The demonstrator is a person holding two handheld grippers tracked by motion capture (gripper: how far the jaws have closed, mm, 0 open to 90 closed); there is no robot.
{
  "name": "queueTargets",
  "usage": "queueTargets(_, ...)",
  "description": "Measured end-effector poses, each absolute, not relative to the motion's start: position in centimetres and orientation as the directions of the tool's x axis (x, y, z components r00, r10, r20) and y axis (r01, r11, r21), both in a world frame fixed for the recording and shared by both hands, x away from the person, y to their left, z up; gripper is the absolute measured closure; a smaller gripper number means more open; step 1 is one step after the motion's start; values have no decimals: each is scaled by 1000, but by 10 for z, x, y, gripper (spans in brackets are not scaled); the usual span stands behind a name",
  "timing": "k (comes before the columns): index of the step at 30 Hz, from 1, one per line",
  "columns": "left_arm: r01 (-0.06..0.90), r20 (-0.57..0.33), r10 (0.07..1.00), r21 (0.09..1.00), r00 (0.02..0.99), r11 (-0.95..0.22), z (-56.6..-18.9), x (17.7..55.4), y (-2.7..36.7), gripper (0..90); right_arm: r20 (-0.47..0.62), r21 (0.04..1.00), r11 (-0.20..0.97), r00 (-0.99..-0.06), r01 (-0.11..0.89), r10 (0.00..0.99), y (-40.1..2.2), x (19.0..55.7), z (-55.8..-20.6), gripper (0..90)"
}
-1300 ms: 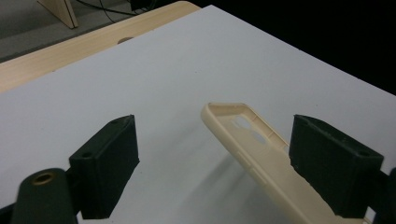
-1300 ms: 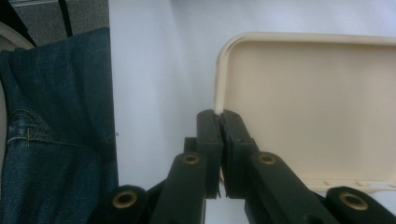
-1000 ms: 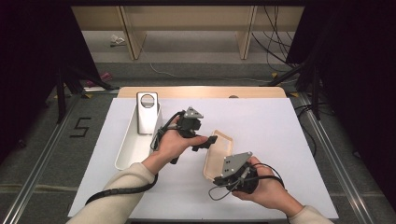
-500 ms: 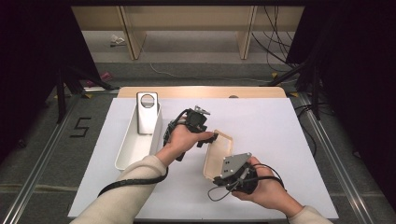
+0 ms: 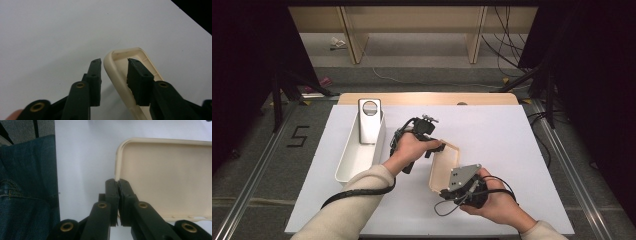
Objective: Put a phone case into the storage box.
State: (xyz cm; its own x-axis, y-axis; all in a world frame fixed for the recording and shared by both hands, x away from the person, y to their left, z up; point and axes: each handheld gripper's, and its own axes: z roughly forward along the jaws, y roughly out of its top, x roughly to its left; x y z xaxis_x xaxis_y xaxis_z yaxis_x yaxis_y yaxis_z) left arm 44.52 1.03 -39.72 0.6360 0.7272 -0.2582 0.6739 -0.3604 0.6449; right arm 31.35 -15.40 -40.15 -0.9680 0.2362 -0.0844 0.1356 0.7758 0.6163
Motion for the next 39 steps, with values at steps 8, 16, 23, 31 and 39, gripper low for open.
queueTargets(8, 671, -297, 719, 675, 628, -307, -387, 441, 8, 745, -89, 604, 786, -969, 131, 229, -152, 313, -405, 882)
queueTargets(16, 642, -305, 702, 715, 643, -277, -373, 433, 3, 784, -101, 593, 795, -968, 127, 230, -151, 314, -407, 884)
queueTargets(23, 648, -350, 686, 725, 638, -234, -364, 429, 3, 810, -111, 587, 799, -964, 134, 242, -150, 315, -408, 884)
queueTargets(31, 614, -342, 673, 760, 656, -212, -356, 425, 5, 816, -129, 589, 796, -956, 139, 263, -151, 319, -410, 882)
queueTargets(39, 581, -331, 663, 791, 671, -194, -349, 423, 8, 818, -156, 604, 786, -947, 134, 281, -152, 321, -410, 850)
